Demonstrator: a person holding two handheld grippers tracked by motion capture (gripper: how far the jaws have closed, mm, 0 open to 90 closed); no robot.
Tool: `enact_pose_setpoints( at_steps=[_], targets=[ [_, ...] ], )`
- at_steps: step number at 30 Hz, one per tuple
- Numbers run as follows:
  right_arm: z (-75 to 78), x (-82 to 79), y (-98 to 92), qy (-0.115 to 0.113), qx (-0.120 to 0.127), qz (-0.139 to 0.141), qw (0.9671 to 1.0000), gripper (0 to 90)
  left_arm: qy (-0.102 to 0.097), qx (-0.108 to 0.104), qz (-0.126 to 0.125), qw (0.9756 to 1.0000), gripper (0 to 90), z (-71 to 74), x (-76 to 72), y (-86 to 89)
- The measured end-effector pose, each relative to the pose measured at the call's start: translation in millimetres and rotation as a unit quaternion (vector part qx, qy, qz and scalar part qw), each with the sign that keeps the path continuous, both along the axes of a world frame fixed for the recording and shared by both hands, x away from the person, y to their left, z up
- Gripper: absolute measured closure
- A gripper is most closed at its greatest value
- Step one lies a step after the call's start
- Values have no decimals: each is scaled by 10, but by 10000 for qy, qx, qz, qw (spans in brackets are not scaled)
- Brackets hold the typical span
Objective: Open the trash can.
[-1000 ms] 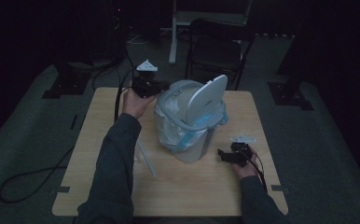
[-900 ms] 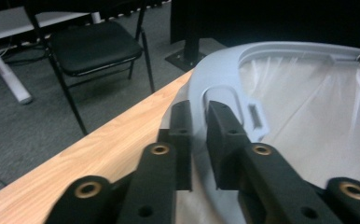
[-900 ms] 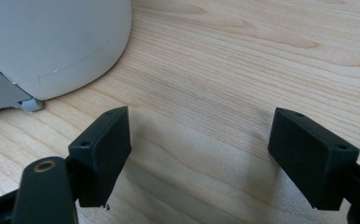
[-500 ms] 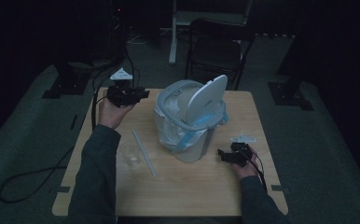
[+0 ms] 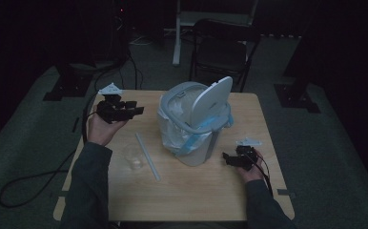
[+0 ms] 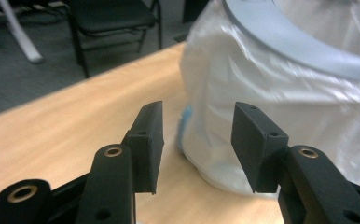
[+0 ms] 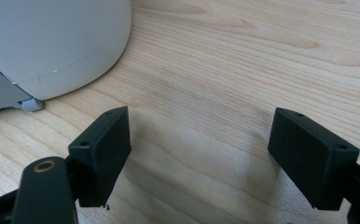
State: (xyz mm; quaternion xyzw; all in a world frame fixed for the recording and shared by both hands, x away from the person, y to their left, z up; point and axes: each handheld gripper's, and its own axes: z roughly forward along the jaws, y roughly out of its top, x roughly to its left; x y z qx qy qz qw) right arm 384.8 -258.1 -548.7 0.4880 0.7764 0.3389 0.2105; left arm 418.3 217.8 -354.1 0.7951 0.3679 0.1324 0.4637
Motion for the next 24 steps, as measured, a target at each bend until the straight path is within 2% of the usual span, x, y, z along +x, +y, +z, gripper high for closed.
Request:
enact_pose_setpoints(
  at_steps=[2,7,12,15,24],
  targets=[
    [0,0,0,2,1,-2,10000,199,94,-64,-31,9999,541,-61,-35,41],
    [0,0,0,1,-1,0,10000,199,157,-153,165,9996,534,-178,-122,148],
    [0,0,0,1,-1,0,10000,199,13,58,326,9995,525,-261,-239,206],
    [0,0,0,1,0,0,10000,199,-4,202,342,9992,519,-324,-300,227],
    [1,-1,0,7,1,-3,10000,199,-17,200,519,9984,518,-551,-520,359]
  ],
)
